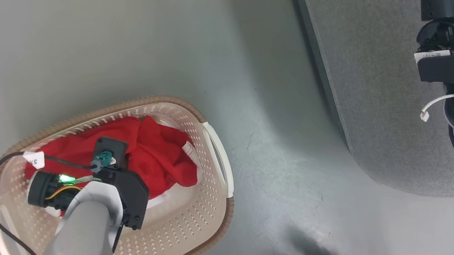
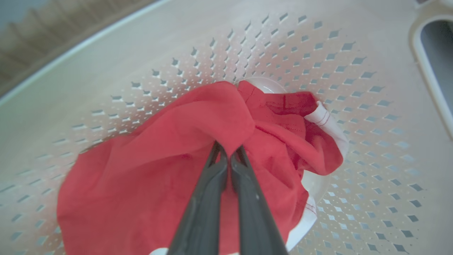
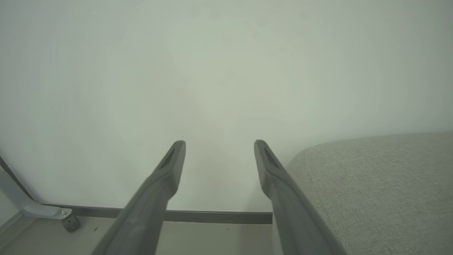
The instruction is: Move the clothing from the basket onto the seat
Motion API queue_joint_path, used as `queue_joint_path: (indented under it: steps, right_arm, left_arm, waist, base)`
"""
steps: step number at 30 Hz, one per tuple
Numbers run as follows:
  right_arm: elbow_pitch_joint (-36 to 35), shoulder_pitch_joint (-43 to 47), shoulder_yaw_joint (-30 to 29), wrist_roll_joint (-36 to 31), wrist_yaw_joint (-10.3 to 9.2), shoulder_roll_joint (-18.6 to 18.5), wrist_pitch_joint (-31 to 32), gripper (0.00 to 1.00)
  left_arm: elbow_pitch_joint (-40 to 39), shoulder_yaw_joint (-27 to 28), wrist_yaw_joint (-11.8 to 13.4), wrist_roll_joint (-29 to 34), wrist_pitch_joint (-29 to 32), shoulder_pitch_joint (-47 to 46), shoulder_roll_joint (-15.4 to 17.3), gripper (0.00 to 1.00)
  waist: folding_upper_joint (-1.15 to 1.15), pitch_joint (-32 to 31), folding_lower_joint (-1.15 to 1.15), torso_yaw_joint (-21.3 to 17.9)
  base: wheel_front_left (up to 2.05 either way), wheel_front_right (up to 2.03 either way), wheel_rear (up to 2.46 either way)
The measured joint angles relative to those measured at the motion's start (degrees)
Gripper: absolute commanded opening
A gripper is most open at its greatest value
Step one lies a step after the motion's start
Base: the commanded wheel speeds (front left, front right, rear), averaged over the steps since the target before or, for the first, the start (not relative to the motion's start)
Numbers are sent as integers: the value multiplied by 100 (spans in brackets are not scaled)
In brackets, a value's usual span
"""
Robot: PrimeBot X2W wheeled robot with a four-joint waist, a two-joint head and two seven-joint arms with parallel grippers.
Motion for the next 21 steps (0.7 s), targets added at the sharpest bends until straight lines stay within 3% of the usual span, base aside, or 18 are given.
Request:
queue_joint_path:
  steps: [21]
  right_arm:
    - [459,759,-193,5,0,-276,1,100]
  left_arm:
    - [-253,57,-248,-343,-746,712,-275,0]
  waist:
    - [0,-1453,-1,378]
  base:
    - [0,0,0]
